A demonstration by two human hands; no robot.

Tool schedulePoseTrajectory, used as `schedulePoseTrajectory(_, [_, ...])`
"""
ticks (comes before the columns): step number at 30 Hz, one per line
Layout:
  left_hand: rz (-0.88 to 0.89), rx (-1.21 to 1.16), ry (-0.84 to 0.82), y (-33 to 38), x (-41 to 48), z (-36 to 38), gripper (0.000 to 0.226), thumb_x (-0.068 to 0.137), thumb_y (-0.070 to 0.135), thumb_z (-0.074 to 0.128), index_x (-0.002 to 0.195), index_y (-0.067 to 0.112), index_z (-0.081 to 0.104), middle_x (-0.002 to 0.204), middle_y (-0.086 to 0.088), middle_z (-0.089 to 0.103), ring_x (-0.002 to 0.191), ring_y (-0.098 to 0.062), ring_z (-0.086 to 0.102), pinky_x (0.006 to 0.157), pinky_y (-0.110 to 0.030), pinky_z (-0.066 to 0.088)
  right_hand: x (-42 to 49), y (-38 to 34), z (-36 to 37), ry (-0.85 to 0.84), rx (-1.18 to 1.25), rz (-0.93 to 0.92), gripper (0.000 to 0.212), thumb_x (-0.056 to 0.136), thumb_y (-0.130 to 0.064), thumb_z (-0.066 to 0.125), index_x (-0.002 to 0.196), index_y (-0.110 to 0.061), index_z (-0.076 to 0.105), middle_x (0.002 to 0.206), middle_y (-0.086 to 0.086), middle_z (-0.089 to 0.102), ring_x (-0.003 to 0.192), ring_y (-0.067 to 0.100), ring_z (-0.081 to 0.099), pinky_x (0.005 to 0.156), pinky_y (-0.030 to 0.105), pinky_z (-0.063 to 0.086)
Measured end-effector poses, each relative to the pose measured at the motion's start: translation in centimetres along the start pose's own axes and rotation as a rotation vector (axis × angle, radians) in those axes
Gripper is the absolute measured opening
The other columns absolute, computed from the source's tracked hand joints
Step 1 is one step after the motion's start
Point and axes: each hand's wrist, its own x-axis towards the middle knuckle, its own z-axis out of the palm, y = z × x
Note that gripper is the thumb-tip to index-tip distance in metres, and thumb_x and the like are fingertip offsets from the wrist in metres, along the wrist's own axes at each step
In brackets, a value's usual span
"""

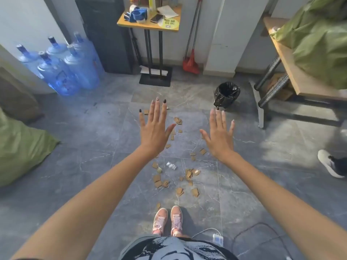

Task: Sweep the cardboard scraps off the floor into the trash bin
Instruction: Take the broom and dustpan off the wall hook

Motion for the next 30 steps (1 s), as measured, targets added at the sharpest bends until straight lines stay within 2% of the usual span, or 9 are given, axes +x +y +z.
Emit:
schedulePoseTrajectory(8, [0.050,0.068,0.049,2.5,3.1,-1.5,0.071,0.093,0.057,0.012,0.150,0.020,-0.009,0.159,-0.004,-0.010,0.146,-0.020,-0.012,0.116,-0.055,0.000,3.0,0.8,-1.9,0.073,-0.001,-0.038,0.077,0.095,-0.055,0.022,0.153,-0.013,-0.005,0.162,0.007,-0.001,0.149,0.023,-0.006,0.116,0.053,-0.004])
schedulePoseTrajectory(13, [0.071,0.059,0.081,3.3,5.6,-1.9,0.072,0.096,0.057,0.018,0.150,0.019,-0.009,0.159,-0.004,-0.010,0.146,-0.020,-0.011,0.116,-0.055,0.000,5.3,-0.5,-2.1,0.096,0.000,-0.063,0.076,0.096,-0.055,0.026,0.154,-0.012,-0.001,0.162,0.006,0.002,0.149,0.023,-0.003,0.117,0.055,-0.001])
schedulePoseTrajectory(24, [0.155,0.000,0.071,1.3,12.9,-1.7,0.066,0.097,0.053,0.022,0.151,0.022,-0.001,0.159,-0.004,-0.008,0.146,-0.020,-0.011,0.116,-0.055,0.001,12.2,-4.9,-2.1,0.116,0.018,-0.009,0.077,0.097,-0.054,0.027,0.154,-0.011,-0.002,0.162,0.007,0.003,0.149,0.024,-0.001,0.118,0.055,0.004])
schedulePoseTrajectory(30, [0.227,0.033,0.045,-2.5,17.4,-1.4,0.068,0.096,0.056,0.024,0.151,0.023,0.003,0.160,-0.005,-0.006,0.146,-0.021,-0.009,0.115,-0.056,0.000,16.6,-8.5,-1.7,0.106,0.035,0.043,0.079,0.094,-0.057,0.021,0.154,-0.009,0.001,0.162,0.008,0.005,0.149,0.025,0.000,0.118,0.055,0.004])
